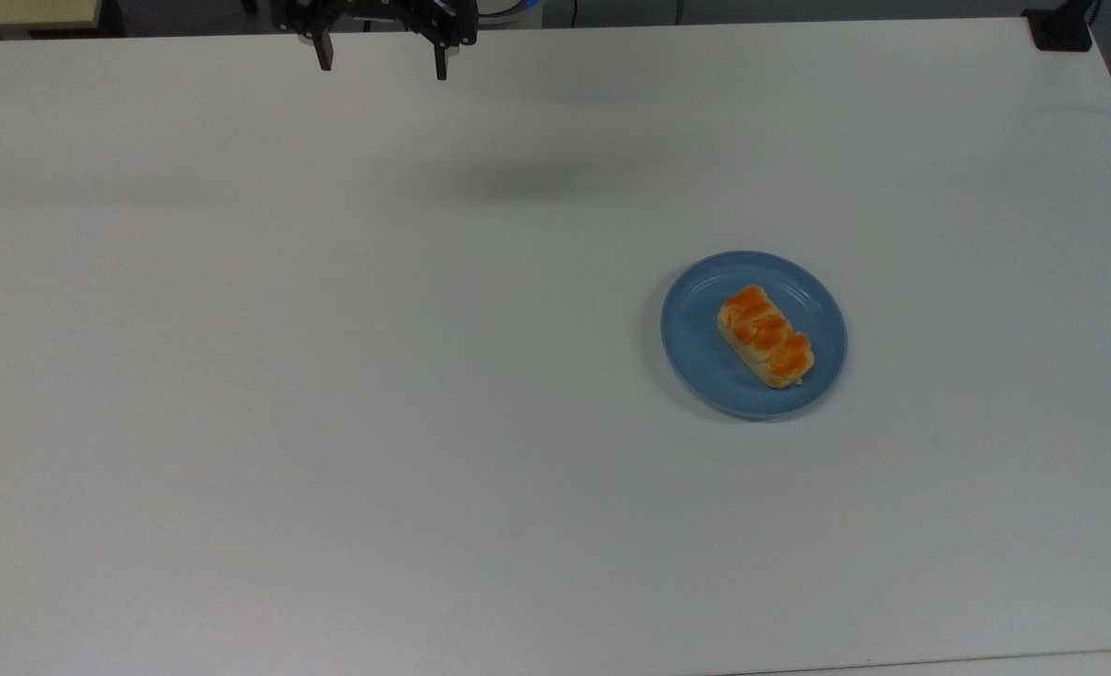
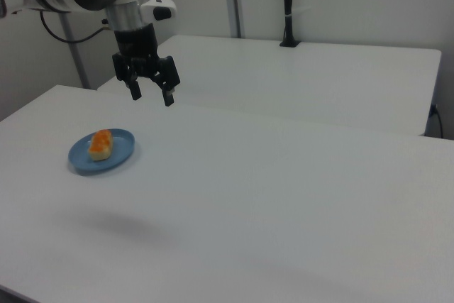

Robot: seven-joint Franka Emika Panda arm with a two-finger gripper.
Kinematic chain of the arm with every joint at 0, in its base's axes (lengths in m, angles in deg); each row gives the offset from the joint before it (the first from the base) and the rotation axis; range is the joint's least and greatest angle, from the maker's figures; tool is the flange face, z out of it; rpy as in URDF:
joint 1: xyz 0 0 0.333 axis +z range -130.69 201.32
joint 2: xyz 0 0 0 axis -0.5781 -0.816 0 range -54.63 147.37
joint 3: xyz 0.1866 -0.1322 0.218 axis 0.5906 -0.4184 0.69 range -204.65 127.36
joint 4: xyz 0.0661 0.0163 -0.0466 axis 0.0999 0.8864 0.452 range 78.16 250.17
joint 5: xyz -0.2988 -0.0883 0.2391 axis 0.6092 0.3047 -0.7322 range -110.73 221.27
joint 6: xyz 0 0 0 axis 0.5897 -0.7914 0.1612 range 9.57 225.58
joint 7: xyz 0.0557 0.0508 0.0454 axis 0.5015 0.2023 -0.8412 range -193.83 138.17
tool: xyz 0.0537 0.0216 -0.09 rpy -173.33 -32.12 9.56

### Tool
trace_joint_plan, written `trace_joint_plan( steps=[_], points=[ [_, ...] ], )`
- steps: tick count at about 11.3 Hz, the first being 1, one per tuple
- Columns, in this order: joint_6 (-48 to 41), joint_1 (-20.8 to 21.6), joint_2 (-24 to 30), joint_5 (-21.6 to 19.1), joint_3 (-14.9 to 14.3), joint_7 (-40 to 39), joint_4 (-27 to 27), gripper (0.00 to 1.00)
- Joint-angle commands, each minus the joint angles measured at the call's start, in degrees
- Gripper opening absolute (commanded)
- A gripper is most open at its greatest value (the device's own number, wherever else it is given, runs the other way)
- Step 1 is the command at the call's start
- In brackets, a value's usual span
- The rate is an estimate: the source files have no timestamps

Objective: Put the bread on the table
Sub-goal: 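Move the gripper toward the blue plate with the bread roll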

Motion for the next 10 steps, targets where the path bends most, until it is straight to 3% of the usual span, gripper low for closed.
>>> trace_joint_plan(
  steps=[1, 10],
  points=[
    [-0.6, 0.2, 1.3, -0.3, -0.1, -0.5, 1.3, 1.00],
    [0.3, 0.9, -0.3, -0.4, 0.4, -0.3, 1.3, 1.00]
  ],
)
